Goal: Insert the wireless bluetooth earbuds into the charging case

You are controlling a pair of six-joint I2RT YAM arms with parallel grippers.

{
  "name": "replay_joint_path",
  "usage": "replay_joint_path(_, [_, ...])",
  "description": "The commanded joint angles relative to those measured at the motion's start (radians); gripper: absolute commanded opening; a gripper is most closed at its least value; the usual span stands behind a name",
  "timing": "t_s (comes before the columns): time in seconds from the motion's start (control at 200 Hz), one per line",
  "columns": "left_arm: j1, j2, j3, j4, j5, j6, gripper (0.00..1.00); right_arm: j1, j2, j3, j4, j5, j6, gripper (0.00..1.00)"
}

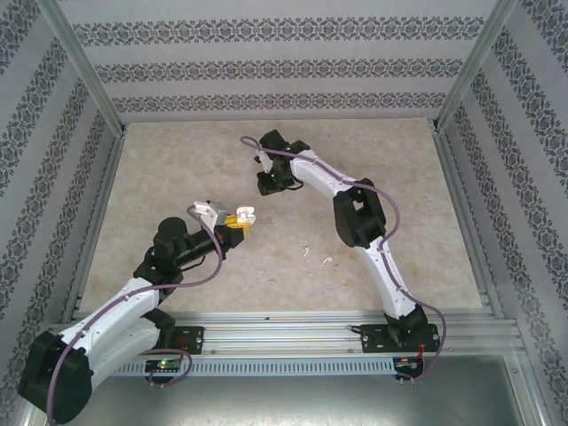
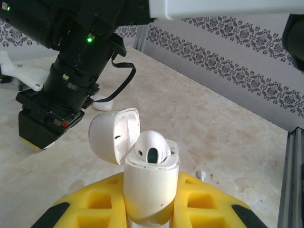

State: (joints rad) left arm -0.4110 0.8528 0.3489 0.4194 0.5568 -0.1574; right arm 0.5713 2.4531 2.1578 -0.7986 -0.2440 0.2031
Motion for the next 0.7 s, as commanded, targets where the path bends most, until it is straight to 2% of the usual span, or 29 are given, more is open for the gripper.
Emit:
replay_joint_path(0.0, [0.0,-0.015,0.01,0.076,0.03,-0.009,0.0,-0.008,-0.142,-0.084,0.103,-0.058,0.081,0.18])
replay_joint_path(0.24, [0.0,0.008,0.043,0.128,0.042,-0.02,0.0,-0.025,-0.376,-0.318,0.226,-0.092,0.177,0.18])
replay_joint_path(0.694, [-0.001,0.111,0.069,0.334,0.015,-0.06,0.0,-0.054,-0.848,-0.77,0.578,-0.133,0.519,0.18])
